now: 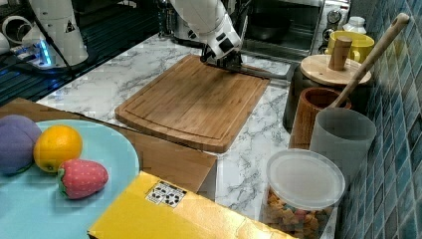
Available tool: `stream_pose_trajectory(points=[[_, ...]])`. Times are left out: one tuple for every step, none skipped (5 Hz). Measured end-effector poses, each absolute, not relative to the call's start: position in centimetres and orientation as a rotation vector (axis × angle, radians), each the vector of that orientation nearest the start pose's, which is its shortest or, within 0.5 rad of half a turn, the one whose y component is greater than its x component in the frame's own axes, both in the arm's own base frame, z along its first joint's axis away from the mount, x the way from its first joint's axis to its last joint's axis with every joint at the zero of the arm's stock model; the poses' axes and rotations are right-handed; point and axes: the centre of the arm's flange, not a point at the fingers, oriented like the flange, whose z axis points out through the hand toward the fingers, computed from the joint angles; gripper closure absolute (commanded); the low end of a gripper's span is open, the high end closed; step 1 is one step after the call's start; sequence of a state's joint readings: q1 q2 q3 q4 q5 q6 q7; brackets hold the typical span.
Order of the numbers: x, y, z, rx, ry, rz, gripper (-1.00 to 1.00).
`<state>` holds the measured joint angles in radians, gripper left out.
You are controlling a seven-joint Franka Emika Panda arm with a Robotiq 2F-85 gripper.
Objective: Close the oven.
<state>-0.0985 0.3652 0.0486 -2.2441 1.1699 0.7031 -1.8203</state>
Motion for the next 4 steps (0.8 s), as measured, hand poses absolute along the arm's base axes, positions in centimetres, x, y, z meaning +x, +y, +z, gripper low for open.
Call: stream_pose_trajectory(points=[[51.9, 1.3, 18.8, -2.321, -0.067, -0.143, 1.0], [52.3, 1.1, 18.8, -2.366, -0.017, -0.154, 1.0], [52.6, 1.9, 18.8, -2.359, 0.133, -0.075, 1.0], [53.0, 1.9, 19.1, -2.358, 0.224, 0.0, 1.0]])
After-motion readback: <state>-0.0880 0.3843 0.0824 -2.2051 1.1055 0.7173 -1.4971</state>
